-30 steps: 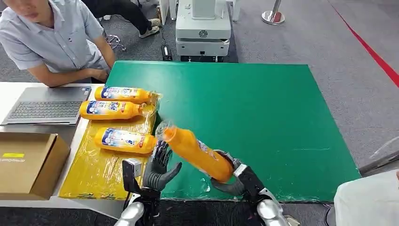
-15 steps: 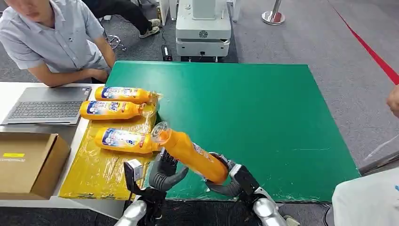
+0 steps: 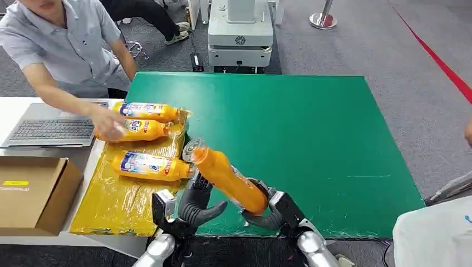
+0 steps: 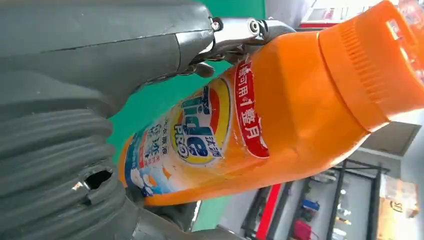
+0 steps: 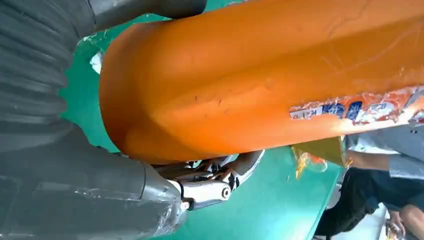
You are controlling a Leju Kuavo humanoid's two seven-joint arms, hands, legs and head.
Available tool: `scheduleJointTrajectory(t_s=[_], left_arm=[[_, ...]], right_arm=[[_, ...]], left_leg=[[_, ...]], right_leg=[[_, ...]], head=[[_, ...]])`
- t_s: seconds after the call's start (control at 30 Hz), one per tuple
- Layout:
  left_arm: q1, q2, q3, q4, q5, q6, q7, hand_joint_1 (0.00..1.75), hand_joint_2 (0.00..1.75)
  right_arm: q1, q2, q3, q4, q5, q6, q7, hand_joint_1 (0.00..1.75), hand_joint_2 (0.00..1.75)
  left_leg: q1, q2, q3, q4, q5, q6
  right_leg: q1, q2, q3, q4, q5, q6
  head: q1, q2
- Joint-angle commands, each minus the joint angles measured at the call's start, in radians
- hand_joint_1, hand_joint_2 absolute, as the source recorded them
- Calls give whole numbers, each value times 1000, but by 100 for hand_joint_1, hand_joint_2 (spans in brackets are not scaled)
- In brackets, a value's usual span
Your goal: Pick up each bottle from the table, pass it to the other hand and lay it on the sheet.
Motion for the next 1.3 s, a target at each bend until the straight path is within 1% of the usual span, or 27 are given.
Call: scheduleJointTrajectory(t_s=[0.03, 0.07, 0.17, 0.5, 0.6, 0.77, 0.8, 0.83, 0.87, 0.9, 0.93, 0.97, 1.0, 1.03, 1.07, 1.1, 1.13, 1.27, 1.3], left_arm=[[-59, -25, -31, 34, -13, 15, 14, 0, 175], [-69, -28, -41, 47, -51, 59, 4, 0, 175], [-88, -43, -45, 76, -50, 70, 12, 0, 175], [-91, -43, -47, 77, -50, 71, 12, 0, 175], [-96, -45, -47, 77, -48, 71, 11, 0, 175], [-99, -46, -43, 76, -31, 57, 10, 0, 175], [-99, -45, -43, 76, -31, 57, 10, 68, 175], [-96, -43, -42, 73, -30, 56, 9, 175, 175], [-93, -41, -41, 69, -28, 54, 7, 175, 175], [-90, -39, -38, 66, -25, 53, 5, 175, 175], [-87, -39, -34, 63, -19, 52, 4, 175, 175], [-86, -40, -33, 58, -15, 48, 0, 175, 175], [-86, -39, -33, 55, -9, 40, -2, 175, 175], [-85, -40, -31, 54, -4, 37, -1, 175, 175], [-84, -39, -32, 52, -4, 38, -1, 175, 175], [-82, -38, -31, 50, -6, 42, -1, 175, 175], [-77, -36, -28, 45, -8, 50, 1, 175, 175], [-75, -35, -28, 45, -8, 49, 1, 175, 175], [-70, -32, -27, 39, -15, 60, 0, 175, 175]], right_arm=[[-77, 13, 49, -1, 16, -9, 5, 175, 175], [-79, 15, 61, -1, 18, -13, 8, 175, 175], [-87, 21, 86, 9, 27, -19, 13, 175, 175], [-89, 18, 92, 14, 28, -20, 13, 175, 175], [-98, 14, 107, 30, 36, -27, 14, 175, 175], [-102, 17, 128, 40, 45, -25, 6, 175, 175], [-101, 17, 128, 41, 45, -26, 6, 175, 175], [-101, 18, 129, 49, 45, -30, 6, 169, 175], [-102, 17, 130, 53, 46, -33, 6, 162, 175], [-101, 17, 131, 55, 46, -36, 6, 152, 175], [-101, 16, 131, 58, 46, -39, 6, 127, 175], [-103, 17, 132, 63, 50, -45, 6, 133, 175], [-104, 17, 136, 66, 52, -45, 5, 134, 175], [-105, 17, 137, 67, 53, -45, 6, 106, 175], [-103, 19, 134, 72, 53, -51, 7, 44, 175], [-100, 24, 128, 74, 49, -62, 11, 0, 175], [-97, 30, 119, 79, 46, -78, 23, 0, 0], [-95, 29, 119, 80, 46, -78, 22, 0, 0], [-92, 31, 110, 80, 47, -94, 32, 0, 0]], left_leg=[[0, 0, 0, 0, 0, 0], [0, 0, 0, 0, 0, 0], [0, 0, 0, 0, 0, 0], [0, 0, 0, 0, 0, 0], [0, 0, 0, 0, 0, 0], [0, 0, 0, 0, 0, 0], [0, 0, 0, 0, 0, 0], [0, 0, 0, 0, 0, 0], [0, 0, 0, 0, 0, 0], [0, 0, 0, 0, 0, 0], [0, 0, 0, 0, 0, 0], [0, 0, 0, 0, 0, 0], [0, 0, 0, 0, 0, 0], [0, 0, 0, 0, 0, 0], [0, 0, 0, 0, 0, 0], [0, 0, 0, 0, 0, 0], [0, 0, 0, 0, 0, 0], [0, 0, 0, 0, 0, 0], [0, 0, 0, 0, 0, 0]], right_leg=[[0, 0, 0, 0, 0, 0], [0, 0, 0, 0, 0, 0], [0, 0, 0, 0, 0, 0], [0, 0, 0, 0, 0, 0], [0, 0, 0, 0, 0, 0], [0, 0, 0, 0, 0, 0], [0, 0, 0, 0, 0, 0], [0, 0, 0, 0, 0, 0], [0, 0, 0, 0, 0, 0], [0, 0, 0, 0, 0, 0], [0, 0, 0, 0, 0, 0], [0, 0, 0, 0, 0, 0], [0, 0, 0, 0, 0, 0], [0, 0, 0, 0, 0, 0], [0, 0, 0, 0, 0, 0], [0, 0, 0, 0, 0, 0], [0, 0, 0, 0, 0, 0], [0, 0, 0, 0, 0, 0], [0, 0, 0, 0, 0, 0]], head=[[0, 0], [-1, 0], [1, 0], [1, 0], [-1, 0], [0, 0], [0, 0], [0, 0], [-1, 0], [0, 0], [0, 0], [1, 0], [1, 0], [1, 0], [0, 0], [0, 0], [0, 0], [2, 0], [2, 0]])
